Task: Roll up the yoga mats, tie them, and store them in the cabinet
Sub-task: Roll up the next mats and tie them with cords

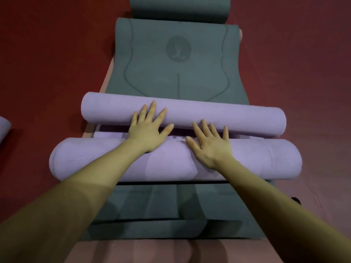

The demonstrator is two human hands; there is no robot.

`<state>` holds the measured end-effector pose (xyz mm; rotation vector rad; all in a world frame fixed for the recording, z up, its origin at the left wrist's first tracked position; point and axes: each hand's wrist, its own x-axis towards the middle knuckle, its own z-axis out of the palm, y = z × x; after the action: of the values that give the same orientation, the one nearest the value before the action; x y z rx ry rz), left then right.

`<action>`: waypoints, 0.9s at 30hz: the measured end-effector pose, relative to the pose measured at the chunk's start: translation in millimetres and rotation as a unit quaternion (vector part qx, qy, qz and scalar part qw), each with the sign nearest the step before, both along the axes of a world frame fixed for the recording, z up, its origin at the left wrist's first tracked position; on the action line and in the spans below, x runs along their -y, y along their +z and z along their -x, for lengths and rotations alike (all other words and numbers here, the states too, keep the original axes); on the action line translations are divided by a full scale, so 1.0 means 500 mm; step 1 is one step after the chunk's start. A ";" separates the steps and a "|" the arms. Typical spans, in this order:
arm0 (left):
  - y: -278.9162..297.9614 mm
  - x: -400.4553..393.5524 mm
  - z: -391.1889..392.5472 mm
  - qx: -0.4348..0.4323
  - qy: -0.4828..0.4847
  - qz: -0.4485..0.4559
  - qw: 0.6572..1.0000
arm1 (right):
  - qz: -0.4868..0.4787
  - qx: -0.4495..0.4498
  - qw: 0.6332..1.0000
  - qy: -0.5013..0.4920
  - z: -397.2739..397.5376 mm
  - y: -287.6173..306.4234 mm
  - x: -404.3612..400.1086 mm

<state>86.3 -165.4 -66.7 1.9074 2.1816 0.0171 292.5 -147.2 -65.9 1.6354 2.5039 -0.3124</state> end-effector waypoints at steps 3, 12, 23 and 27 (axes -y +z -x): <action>-0.001 -0.013 0.015 0.023 0.025 -0.022 0.999 | 0.024 0.007 0.999 -0.027 0.019 -0.001 -0.049; -0.021 0.037 -0.035 -0.059 -0.044 -0.041 0.996 | 0.006 -0.047 0.997 -0.054 0.046 -0.012 -0.135; -0.014 -0.105 0.013 -0.021 0.000 0.021 1.000 | -0.133 -0.040 0.988 -0.071 0.066 -0.025 -0.057; -0.006 -0.113 0.012 -0.031 0.001 -0.043 0.999 | -0.105 -0.025 0.992 -0.063 0.070 -0.019 -0.070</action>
<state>80.2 -109.1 -69.8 1.9771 2.2588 0.0536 257.7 -112.2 -75.3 1.8919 2.5486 -0.1059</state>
